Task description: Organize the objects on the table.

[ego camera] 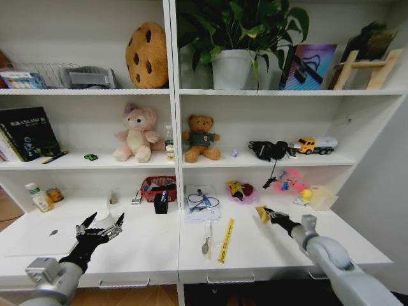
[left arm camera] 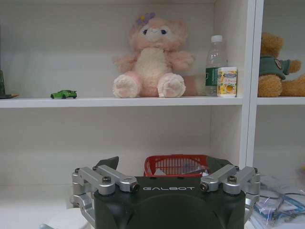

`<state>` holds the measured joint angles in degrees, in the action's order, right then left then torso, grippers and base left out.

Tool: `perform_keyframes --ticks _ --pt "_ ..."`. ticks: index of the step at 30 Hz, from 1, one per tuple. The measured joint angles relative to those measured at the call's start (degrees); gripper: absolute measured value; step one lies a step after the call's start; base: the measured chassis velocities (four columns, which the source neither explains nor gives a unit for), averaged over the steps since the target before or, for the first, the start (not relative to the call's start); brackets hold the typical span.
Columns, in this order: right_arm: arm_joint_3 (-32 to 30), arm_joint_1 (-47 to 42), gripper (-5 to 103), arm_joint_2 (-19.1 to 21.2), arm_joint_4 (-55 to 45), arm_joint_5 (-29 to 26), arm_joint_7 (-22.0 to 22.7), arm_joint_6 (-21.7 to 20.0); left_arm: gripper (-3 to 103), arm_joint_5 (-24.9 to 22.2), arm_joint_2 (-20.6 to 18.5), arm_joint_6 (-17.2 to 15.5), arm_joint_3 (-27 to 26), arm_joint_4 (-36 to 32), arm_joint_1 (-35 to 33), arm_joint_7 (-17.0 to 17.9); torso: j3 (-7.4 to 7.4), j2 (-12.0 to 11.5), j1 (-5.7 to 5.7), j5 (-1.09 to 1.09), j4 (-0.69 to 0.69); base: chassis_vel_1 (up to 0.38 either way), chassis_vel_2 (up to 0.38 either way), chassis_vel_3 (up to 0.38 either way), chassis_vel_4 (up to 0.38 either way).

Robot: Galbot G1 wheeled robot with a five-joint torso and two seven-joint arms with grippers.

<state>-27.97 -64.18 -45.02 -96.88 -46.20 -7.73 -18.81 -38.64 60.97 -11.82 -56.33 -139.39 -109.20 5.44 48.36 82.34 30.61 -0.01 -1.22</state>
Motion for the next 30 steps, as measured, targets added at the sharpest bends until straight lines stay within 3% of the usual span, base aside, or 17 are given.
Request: perform_keyframes --ticks 3,5,9,13,20,27,30 --pt "4.24 6.02 0 -0.03 4.01 0.29 -0.51 0.97 100 0.0 0.0 0.0 0.0 0.0 0.0 0.0 0.0 0.0 0.0 0.0 0.0 0.0 0.0 0.0 0.0" --pt "11.1 14.87 0 -1.58 10.62 0.11 -0.56 1.44 100 0.0 0.0 0.0 0.0 0.0 0.0 0.01 0.01 -0.01 0.0 0.03 -0.03 0.0 0.0 0.0 0.0" --pt "15.1 20.48 0 -3.41 14.68 0.68 -0.7 1.72 100 0.0 0.0 0.0 0.0 0.0 0.0 0.0 0.0 0.0 0.0 0.01 -0.04 0.0 0.0 0.0 0.0" --pt "20.99 29.51 0 -8.25 24.81 4.91 -0.45 4.85 100 0.0 0.0 0.0 0.0 0.0 0.0 0.01 0.01 -0.01 0.01 0.03 0.02 0.0 0.0 0.0 0.0" --pt "22.03 31.18 0 -9.3 30.27 5.94 0.15 5.86 100 0.0 0.0 0.0 0.0 0.0 0.0 0.01 0.0 0.0 0.01 0.02 -0.06 0.0 0.0 0.0 0.0" --pt "20.91 30.44 -3 -9.7 34.19 6.72 -1.96 8.75 100 0.0 0.0 0.0 0.0 0.0 0.0 0.0 0.0 0.0 0.0 0.01 -0.03 0.0 0.0 0.0 0.0" --pt "20.49 29.99 8 -9.88 34.35 6.55 -2.07 9.04 100 0.0 0.0 0.0 0.0 0.01 0.0 0.0 0.0 0.0 0.01 0.02 -0.03 0.0 0.0 0.0 0.0"
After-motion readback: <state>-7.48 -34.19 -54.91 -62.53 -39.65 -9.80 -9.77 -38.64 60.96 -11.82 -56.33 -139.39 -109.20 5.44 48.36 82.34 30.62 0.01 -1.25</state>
